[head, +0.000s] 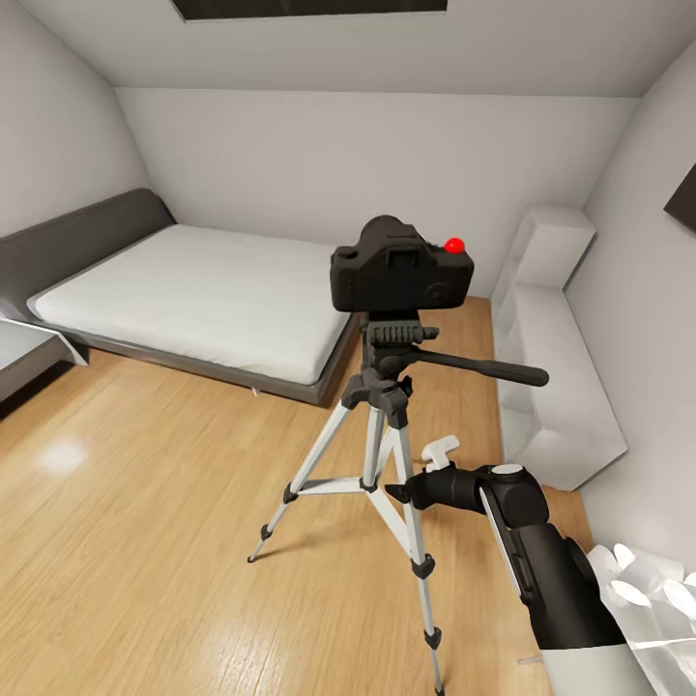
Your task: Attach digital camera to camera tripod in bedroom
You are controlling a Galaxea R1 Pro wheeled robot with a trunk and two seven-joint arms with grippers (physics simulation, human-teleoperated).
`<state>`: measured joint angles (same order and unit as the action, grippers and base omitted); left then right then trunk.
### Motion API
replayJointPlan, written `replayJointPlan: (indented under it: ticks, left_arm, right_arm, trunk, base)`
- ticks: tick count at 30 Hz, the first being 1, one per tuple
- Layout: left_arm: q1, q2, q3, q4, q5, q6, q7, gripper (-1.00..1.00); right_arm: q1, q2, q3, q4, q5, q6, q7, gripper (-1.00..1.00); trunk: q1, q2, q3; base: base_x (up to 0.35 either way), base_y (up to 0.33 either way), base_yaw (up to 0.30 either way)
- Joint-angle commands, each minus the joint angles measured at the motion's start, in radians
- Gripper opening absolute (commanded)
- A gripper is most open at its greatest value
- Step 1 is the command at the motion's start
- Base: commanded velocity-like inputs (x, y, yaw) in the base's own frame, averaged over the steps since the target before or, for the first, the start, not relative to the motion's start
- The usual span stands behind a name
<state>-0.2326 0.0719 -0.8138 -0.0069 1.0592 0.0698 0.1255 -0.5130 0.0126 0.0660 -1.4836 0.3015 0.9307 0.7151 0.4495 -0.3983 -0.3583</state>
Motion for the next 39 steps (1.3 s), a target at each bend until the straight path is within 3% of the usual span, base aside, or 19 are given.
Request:
replayJointPlan:
  ticks: [1,13,30,39]
  left_arm:
    - [-0.001,0.000,-0.008,-0.001,0.007,0.004,0.003,1.00]
    - [-0.001,0.000,-0.008,-0.001,0.007,0.004,0.003,1.00]
    - [-0.001,-0.001,-0.008,-0.002,0.007,0.004,0.003,1.00]
    - [-0.001,-0.001,-0.008,-0.002,0.007,0.004,0.003,1.00]
  right_arm:
    - [-0.001,0.000,0.000,-0.002,0.010,0.004,0.010,1.00]
    - [-0.001,-0.034,0.001,-0.014,0.006,0.008,0.069,1.00]
    - [-0.001,-0.156,0.002,-0.014,0.006,0.003,0.315,1.00]
    - [0.001,-0.193,0.000,-0.006,0.009,0.001,0.350,1.00]
  trunk:
    - [0.001,-0.002,-0.002]
    - [0.001,-0.002,-0.002]
    - [0.001,-0.002,-0.002]
    - [0.001,-0.002,-0.002]
  base:
    - [0.000,0.000,0.000]
    - [0.000,0.000,0.000]
    - [0.000,0.000,0.000]
    - [0.000,0.000,0.000]
